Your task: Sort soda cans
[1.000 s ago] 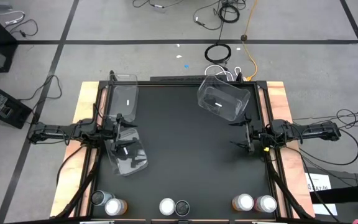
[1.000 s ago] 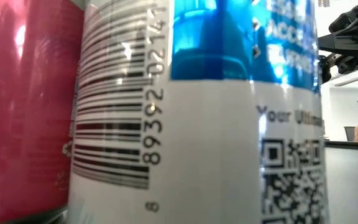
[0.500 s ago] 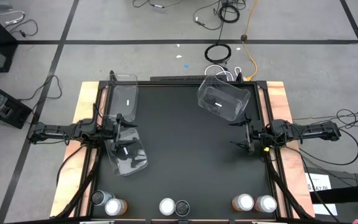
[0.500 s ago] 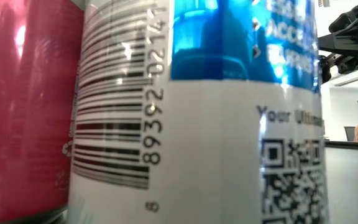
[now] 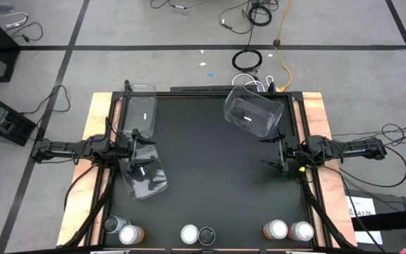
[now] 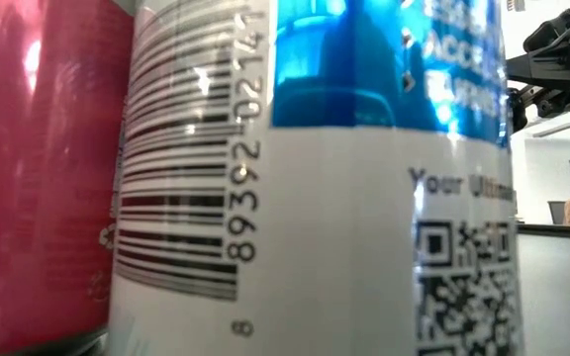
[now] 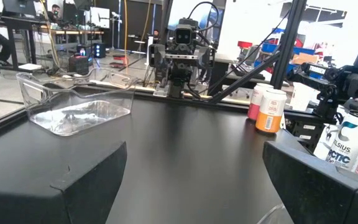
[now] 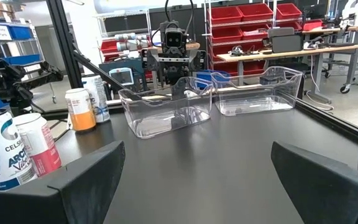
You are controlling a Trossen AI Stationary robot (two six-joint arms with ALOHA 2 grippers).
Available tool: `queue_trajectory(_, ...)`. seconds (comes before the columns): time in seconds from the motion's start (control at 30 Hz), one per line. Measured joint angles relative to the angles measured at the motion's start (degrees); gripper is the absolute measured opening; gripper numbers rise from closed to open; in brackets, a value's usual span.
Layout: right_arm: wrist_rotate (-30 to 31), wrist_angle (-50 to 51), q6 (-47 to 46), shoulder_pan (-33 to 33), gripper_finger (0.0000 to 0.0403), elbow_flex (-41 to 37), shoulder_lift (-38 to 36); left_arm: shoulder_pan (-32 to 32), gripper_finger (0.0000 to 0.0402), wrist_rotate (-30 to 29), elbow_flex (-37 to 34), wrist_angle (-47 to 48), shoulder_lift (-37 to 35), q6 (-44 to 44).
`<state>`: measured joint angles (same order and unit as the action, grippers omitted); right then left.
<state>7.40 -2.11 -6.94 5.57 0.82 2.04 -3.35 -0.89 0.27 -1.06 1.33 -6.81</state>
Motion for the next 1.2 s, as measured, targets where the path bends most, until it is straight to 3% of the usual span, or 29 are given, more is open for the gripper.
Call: queue_trajectory(1.2,0.00,-0.02,-4.42,0.01,0.0398,0.00,0.01,0.00,0.0383,0.00,-0.01,0.00,0.01,0.00)
